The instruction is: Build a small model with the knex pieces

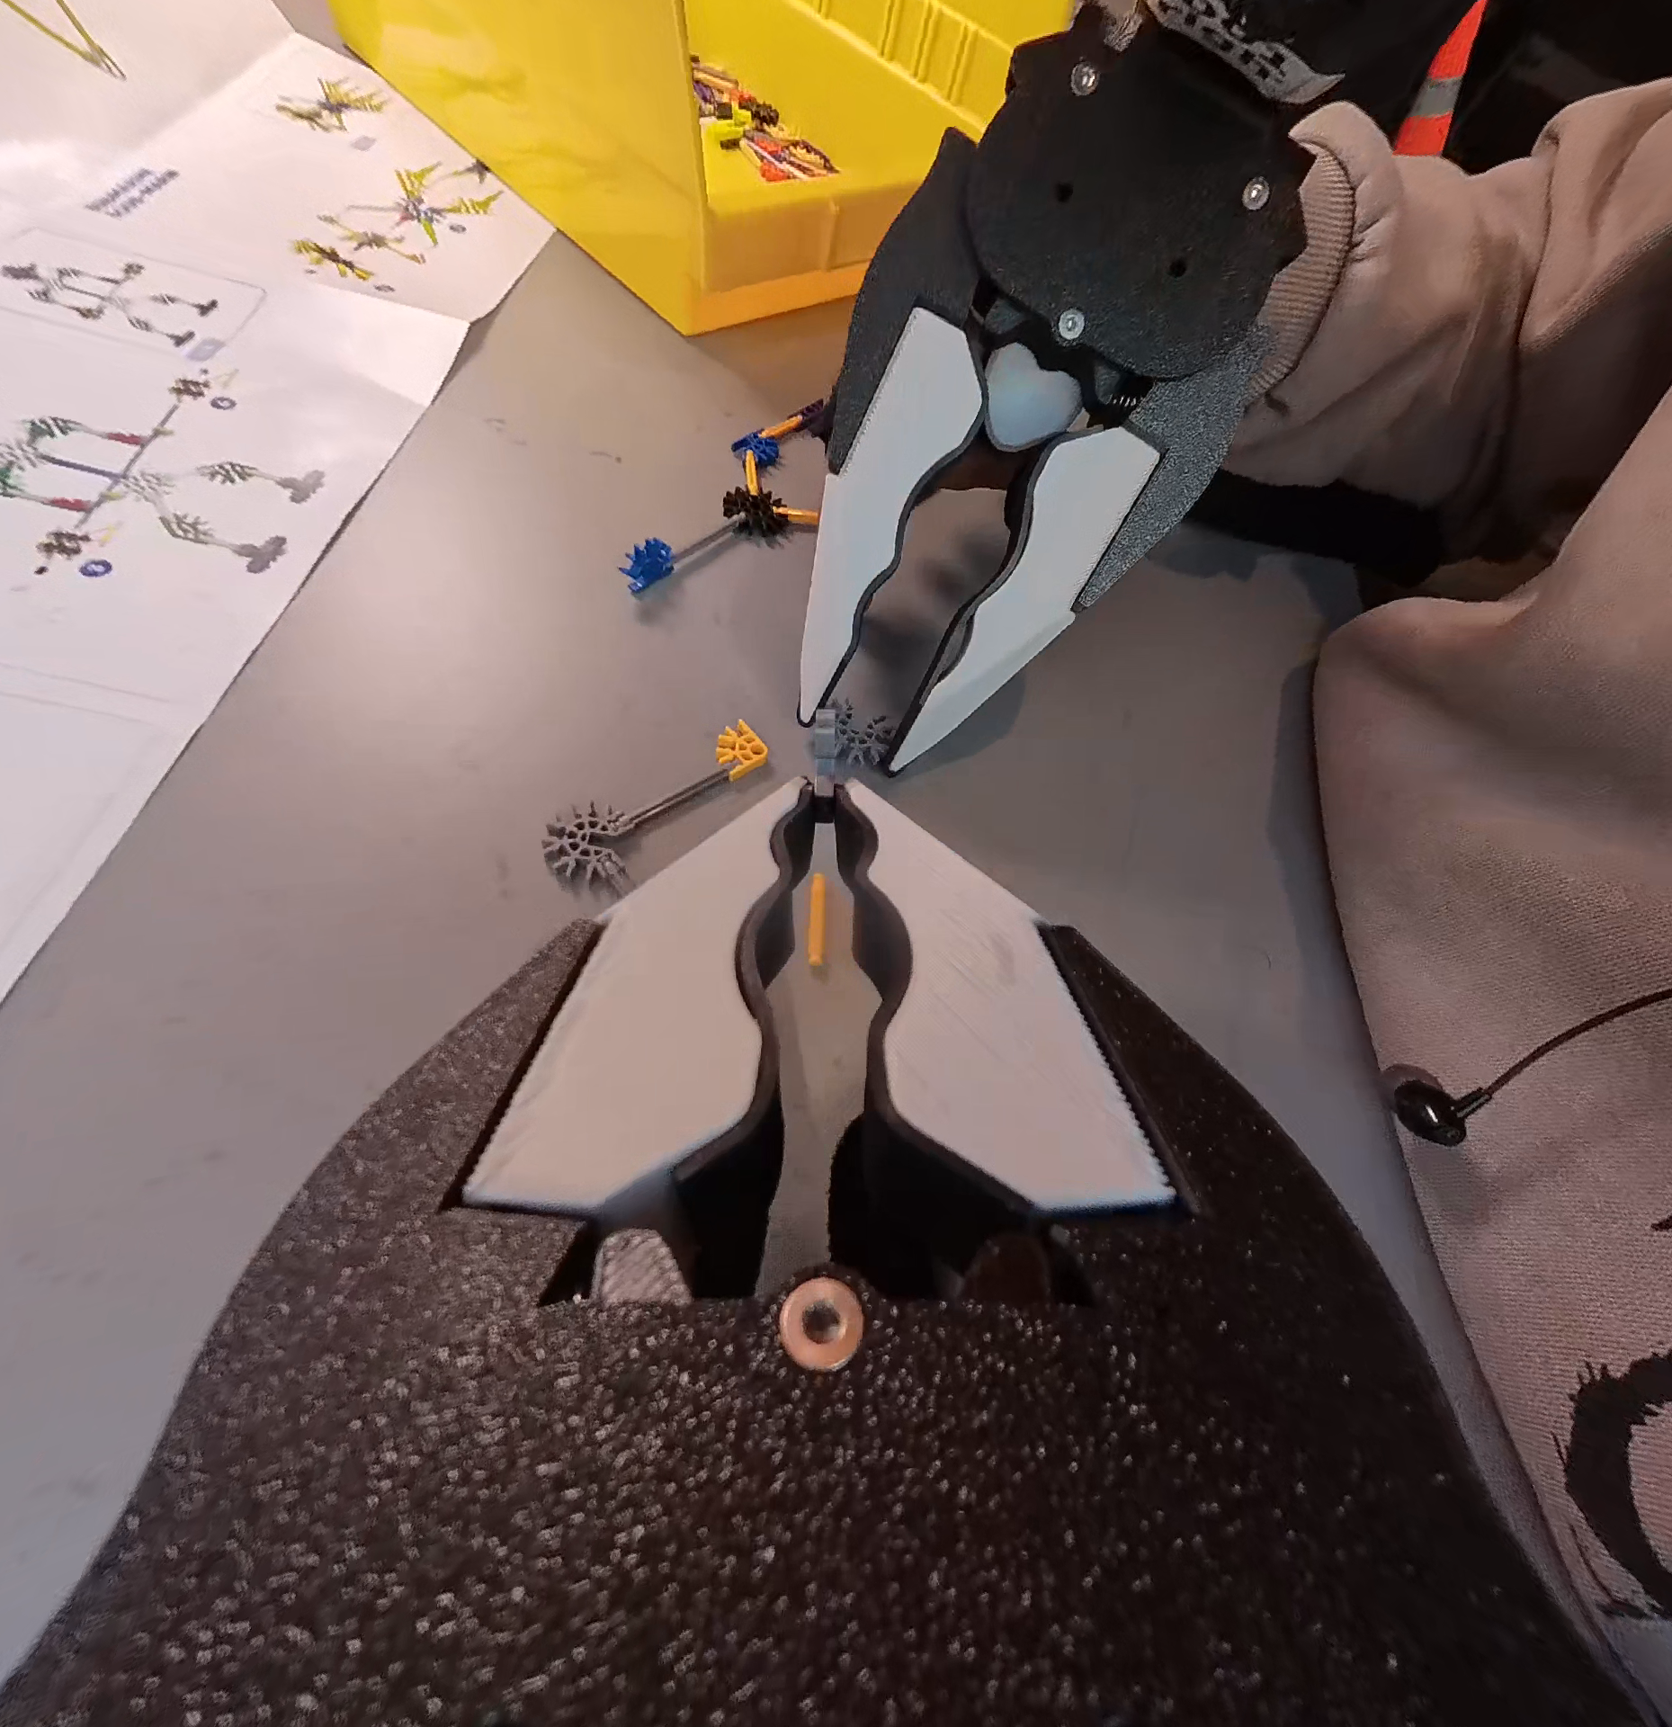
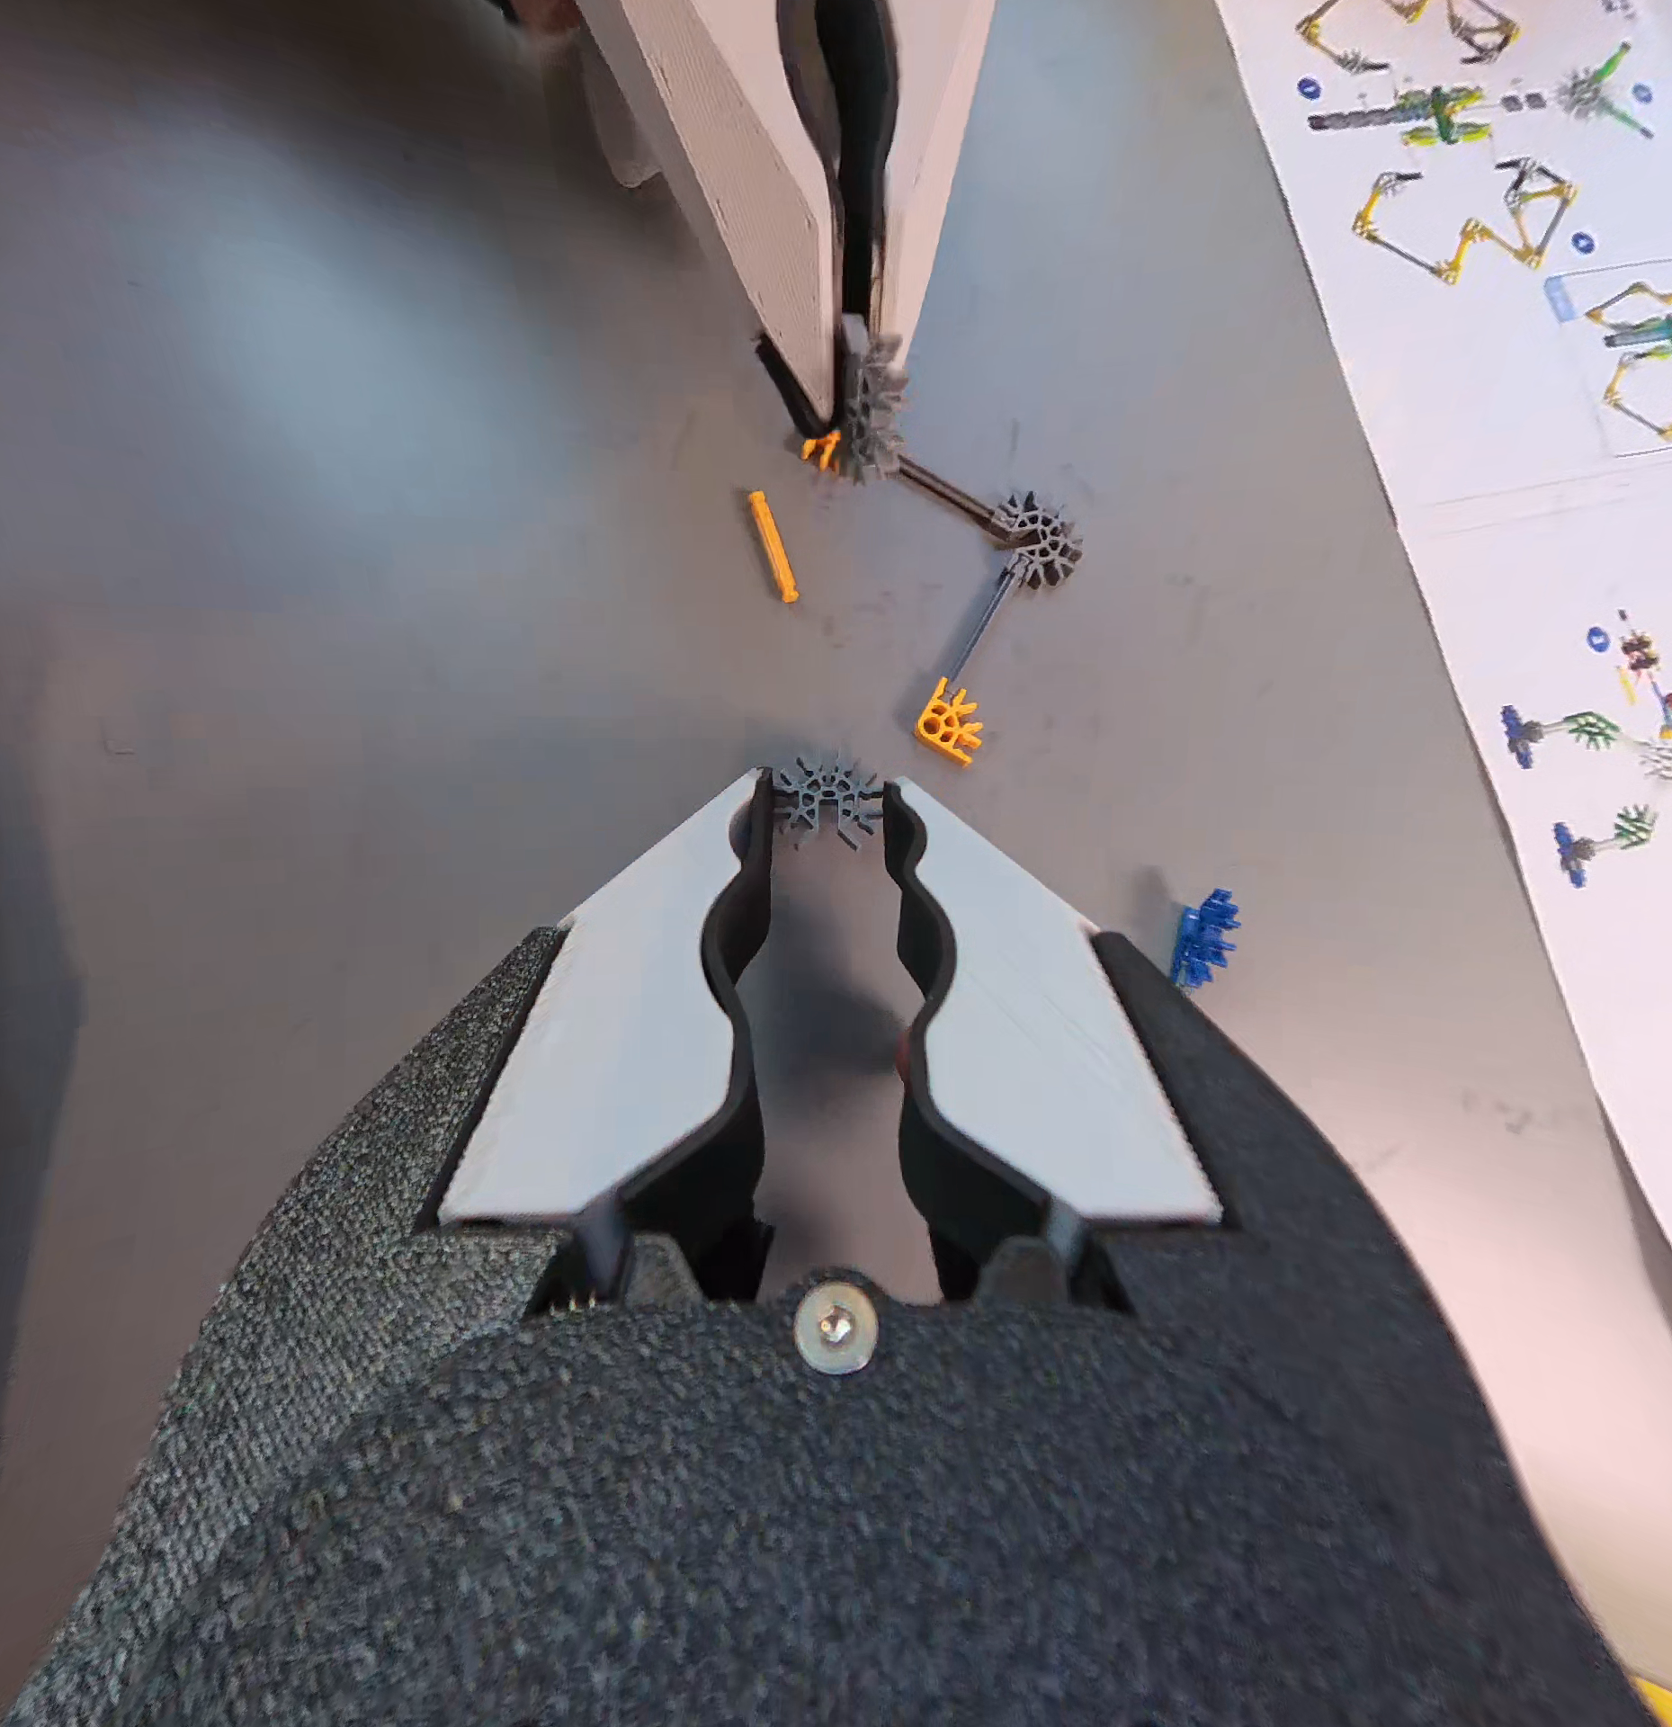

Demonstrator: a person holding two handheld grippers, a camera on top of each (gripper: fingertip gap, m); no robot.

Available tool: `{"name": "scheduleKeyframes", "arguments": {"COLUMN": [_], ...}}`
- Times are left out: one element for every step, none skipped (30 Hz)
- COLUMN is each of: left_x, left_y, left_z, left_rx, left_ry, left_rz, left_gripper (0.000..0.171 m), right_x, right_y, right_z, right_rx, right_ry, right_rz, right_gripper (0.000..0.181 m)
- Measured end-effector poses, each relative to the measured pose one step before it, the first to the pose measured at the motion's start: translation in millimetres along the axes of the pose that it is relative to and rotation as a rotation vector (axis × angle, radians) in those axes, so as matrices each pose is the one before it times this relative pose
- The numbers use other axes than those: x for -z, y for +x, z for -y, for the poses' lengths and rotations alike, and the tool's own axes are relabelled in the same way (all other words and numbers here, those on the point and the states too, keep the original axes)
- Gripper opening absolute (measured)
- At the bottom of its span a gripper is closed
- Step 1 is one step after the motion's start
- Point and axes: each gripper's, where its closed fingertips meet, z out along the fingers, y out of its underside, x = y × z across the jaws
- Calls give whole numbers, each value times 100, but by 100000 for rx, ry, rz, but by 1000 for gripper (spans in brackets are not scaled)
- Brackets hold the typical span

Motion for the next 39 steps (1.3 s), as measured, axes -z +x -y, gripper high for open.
{"name": "scheduleKeyframes", "arguments": {"left_x": [-124, -74, -38, -28, -26, 14, 20, 41, 43, 52, 76, 87, 81, 56, 45, 30, -9, -24, -23, -21, -9, -28, -37, -16, 23, 77, 86, 20, -89, -185, -215, -182, -118, -43, -23, -19, -23, -19, -15], "left_y": [-45, 7, 126, 214, 236, 237, 246, 205, 126, 125, 141, 163, 186, 158, 123, 182, 179, 97, -2, -9, 47, 82, 134, 202, 220, 72, -117, -247, -130, 103, 138, -74, -211, -187, -116, -45, -78, -141, -145], "left_z": [-179, -71, -41, -42, -4, 112, 211, 271, 311, 339, 418, 477, 412, 324, 289, 227, 135, 58, 4, -5, -1, -57, -124, -81, 35, 75, 1, -164, -330, -414, -371, -321, -275, -164, -56, -71, -105, -101, -108], "left_rx": [2804, 3144, 3648, 4336, 4604, 4298, 4123, 4347, 4734, 5223, 5699, 5739, 5104, 3901, 2686, 1947, 1408, 837, 525, 609, 858, 778, 271, -237, -621, -1161, -1761, -1988, -1787, -1131, -805, -1070, -1447, -1129, -365, 0, -17, -167, -228], "left_ry": [-724, -158, 7, -82, 223, 1068, 1645, 2009, 2421, 2812, 3396, 3735, 3213, 2627, 2198, 1660, 1075, 635, 307, 82, 65, -271, -827, -780, -269, -81, -442, -1313, -2219, -2574, -2213, -1753, -1527, -1067, -509, -433, -623, -645, -695], "left_rz": [-682, -1051, -1973, -2723, -2998, -2938, -2944, -2701, -2375, -2613, -3036, -3294, -3311, -2647, -1866, -1800, -1483, -645, -136, -316, -788, -1118, -1204, -1270, -942, 215, 1556, 2425, 1706, 153, -95, 1293, 2098, 1847, 1209, 560, 676, 1105, 1107], "left_gripper": [3, 3, 3, 3, 3, 3, 3, 3, 3, 3, 3, 3, 3, 3, 3, 3, 3, 3, 3, 3, 3, 3, 4, 7, 13, 17, 19, 19, 19, 19, 18, 12, 10, 10, 10, 10, 10, 10, 10], "right_x": [49, 78, 206, 316, 374, 317, 152, -10, -65, -48, -47, -58, -101, -141, -137, -83, -44, -24, -3, 25, 43, 70, 105, 145, 138, 110, 49, -6, -45, -110, -133, -119, -68, -43, -16, -11, -39, -76, -83], "right_y": [77, 203, 337, 122, -110, -261, -306, -329, -172, 16, 96, 114, 215, 270, 241, 186, 91, 138, 10, -7, -7, -79, -185, -218, -244, -420, -584, -351, -313, -373, -290, -258, -137, -21, 6, -49, -67, -12, -36], "right_z": [-11, 74, 431, 759, 1075, 1196, 1070, 857, 715, 635, 557, 514, 406, 219, 66, 103, 183, 82, -27, -21, 26, 57, 25, 27, -14, -119, -251, -109, 9, -93, -147, -126, -106, -193, -83, -36, -114, -165, -134], "right_rx": [-759, -57, -831, -2256, -3286, -3691, -3701, -2036, 1132, 3421, 4220, 3895, 3140, 2792, 2822, 2396, 1370, 535, 314, -405, -1054, -641, 232, 584, 263, 31, -35, 453, 1219, 1171, 1290, 1369, 708, -46, -503, -652, -101, 403, 282], "right_ry": [1, 1064, 3221, 4637, 5888, 6337, 5583, 4603, 4260, 3764, 2963, 2503, 1600, 429, -470, 75, 836, 250, -281, 138, 605, 770, 585, 577, 287, -429, -1461, -642, 73, -939, -1249, -843, -580, -868, 26, 89, -514, -684, -423], "right_rz": [-327, -1101, -1571, 358, 1985, 2593, 2536, 1763, -513, -2654, -3432, -3413, -3758, -3674, -3097, -2491, -1599, -1204, 231, 702, 649, 1175, 1847, 2103, 2390, 3589, 4361, 2018, 1150, 1487, 966, 768, 389, 284, 290, 722, 692, 95, 227], "right_gripper": [22, 25, 26, 26, 26, 26, 25, 24, 24, 24, 24, 24, 25, 25, 25, 24, 23, 21, 21, 21, 21, 21, 21, 21, 21, 21, 21, 21, 21, 21, 21, 21, 21, 21, 21, 21, 21, 21, 21]}}
